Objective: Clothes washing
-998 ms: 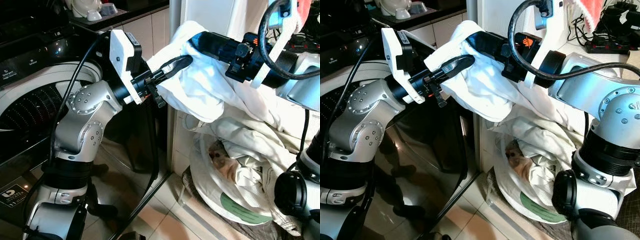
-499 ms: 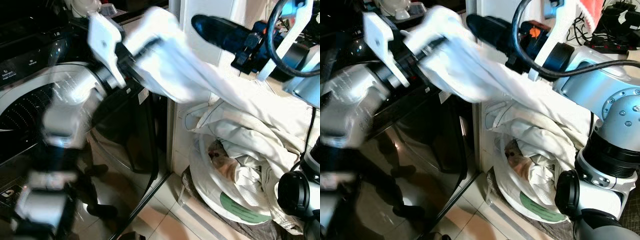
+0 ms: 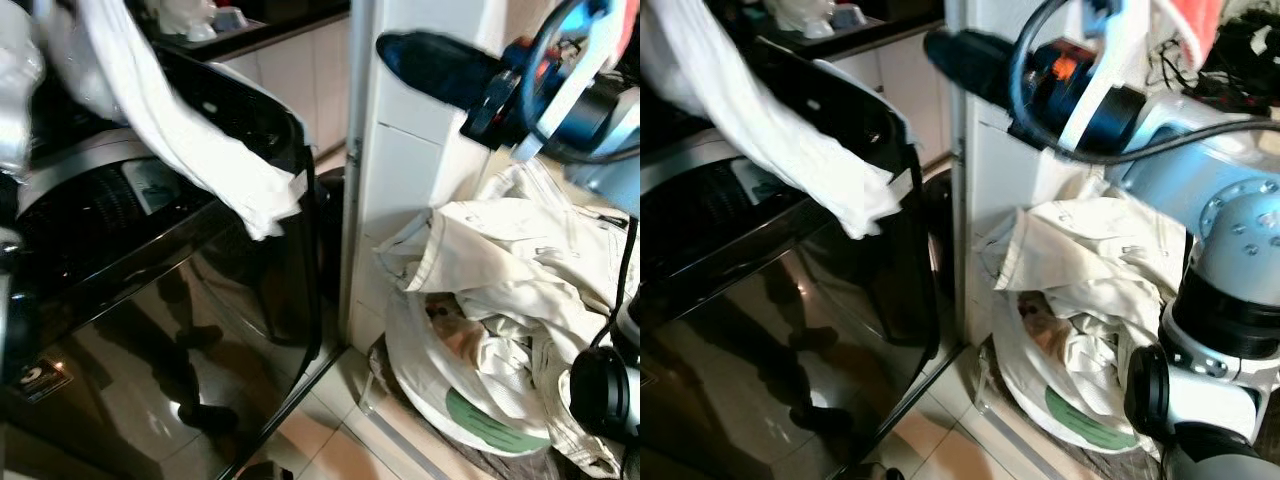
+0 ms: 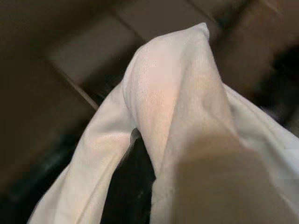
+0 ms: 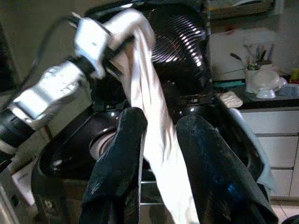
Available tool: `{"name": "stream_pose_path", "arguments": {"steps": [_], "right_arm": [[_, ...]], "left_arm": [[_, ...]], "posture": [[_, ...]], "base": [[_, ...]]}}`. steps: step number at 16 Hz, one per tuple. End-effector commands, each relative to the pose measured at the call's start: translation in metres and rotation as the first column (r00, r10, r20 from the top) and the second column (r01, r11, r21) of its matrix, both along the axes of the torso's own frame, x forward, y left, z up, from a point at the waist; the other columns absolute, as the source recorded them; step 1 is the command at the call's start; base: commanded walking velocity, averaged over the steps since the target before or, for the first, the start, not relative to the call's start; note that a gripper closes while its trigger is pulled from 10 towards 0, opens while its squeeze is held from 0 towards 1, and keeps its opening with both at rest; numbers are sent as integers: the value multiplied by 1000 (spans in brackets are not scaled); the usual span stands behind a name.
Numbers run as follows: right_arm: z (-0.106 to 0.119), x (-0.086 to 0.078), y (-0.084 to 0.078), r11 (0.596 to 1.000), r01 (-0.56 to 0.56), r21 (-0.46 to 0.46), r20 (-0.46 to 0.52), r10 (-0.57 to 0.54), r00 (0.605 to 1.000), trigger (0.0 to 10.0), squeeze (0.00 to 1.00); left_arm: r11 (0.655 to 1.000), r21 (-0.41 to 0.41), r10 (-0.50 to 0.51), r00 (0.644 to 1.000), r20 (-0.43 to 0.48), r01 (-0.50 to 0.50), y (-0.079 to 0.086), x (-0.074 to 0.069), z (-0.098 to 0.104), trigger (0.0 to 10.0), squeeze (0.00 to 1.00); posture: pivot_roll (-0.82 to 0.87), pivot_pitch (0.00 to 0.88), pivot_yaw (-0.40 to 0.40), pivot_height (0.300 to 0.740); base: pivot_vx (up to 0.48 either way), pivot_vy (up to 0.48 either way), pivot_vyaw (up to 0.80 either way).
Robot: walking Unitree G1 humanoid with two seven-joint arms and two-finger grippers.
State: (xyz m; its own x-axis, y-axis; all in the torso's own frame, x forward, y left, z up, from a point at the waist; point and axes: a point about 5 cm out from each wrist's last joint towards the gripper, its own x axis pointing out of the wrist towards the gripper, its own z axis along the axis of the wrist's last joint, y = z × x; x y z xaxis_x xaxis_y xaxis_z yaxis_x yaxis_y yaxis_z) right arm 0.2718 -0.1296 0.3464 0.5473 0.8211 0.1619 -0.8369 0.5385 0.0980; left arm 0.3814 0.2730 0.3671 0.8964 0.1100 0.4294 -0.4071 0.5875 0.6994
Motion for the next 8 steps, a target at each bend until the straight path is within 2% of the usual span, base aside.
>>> {"name": "stream_pose_path", "arguments": {"steps": [1,2,4,5,6,7,8], "right_arm": [[-1,-1,1,1000,1,-20,12,-1,1000,10000,0],[-5,-1,5,999,-7,-36,3,7,1000,10000,0],[-10,-1,8,998,-13,-59,-9,12,1000,10000,0],[-18,-2,12,994,-15,-105,-24,13,1000,10000,0],[-21,-2,14,993,-17,-120,-28,14,1000,10000,0],[-26,-4,16,987,-24,-158,-33,19,999,10000,0],[-28,-5,17,985,-27,-170,-34,22,999,10000,0]], "left_arm": [[1000,3,-6,994,-107,7,-5,11,-20,0,0],[1000,-17,12,978,-209,-16,-5,19,-48,0,0],[998,-35,36,951,-307,-49,-4,23,-76,0,0],[996,-52,45,904,-426,-75,-4,24,-106,3059,0],[994,-71,42,889,-455,-83,-4,24,-115,6353,0],[990,-82,50,822,-567,-117,-3,21,-140,10000,0],[987,-80,67,799,-598,-142,-1,19,-146,10000,0]], "posture": [[-91,0,60,740],[-94,0,64,740],[-94,0,64,740],[-94,0,64,740],[-94,0,64,740],[-103,0,71,740],[-108,0,77,740]], "base": [[0,0,0],[0,0,0],[0,0,0],[0,0,0],[0,0,0],[0,0,0],[0,0,0]]}}
